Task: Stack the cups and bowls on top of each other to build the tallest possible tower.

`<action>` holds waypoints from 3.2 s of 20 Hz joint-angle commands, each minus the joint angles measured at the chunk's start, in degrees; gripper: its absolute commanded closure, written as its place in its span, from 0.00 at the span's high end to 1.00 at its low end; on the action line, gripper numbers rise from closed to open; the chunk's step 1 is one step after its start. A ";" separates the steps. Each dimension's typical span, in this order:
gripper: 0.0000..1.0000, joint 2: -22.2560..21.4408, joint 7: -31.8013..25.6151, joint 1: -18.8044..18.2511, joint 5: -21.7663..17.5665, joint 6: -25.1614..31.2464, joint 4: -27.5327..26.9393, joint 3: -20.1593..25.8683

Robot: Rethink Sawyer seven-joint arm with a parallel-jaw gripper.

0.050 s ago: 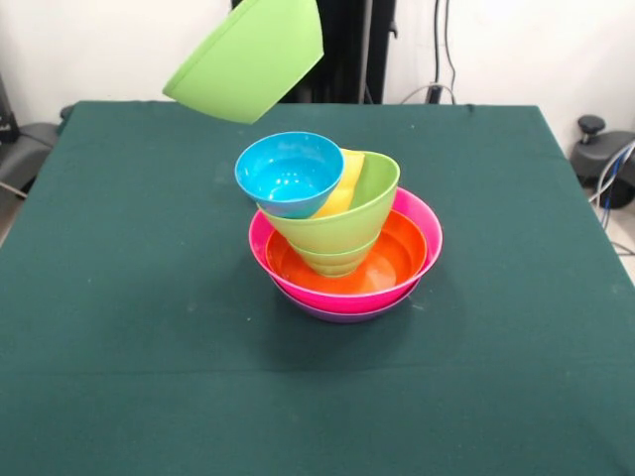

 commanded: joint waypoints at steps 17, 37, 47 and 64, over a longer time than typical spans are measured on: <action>0.00 0.54 -1.08 -0.04 -1.39 -8.36 11.63 -1.76; 0.00 0.18 0.52 3.62 -4.59 -6.67 9.78 -4.34; 1.00 0.27 1.44 5.50 -5.57 -7.67 10.20 -6.23; 1.00 -0.19 0.03 6.71 -4.14 -6.42 8.39 -7.65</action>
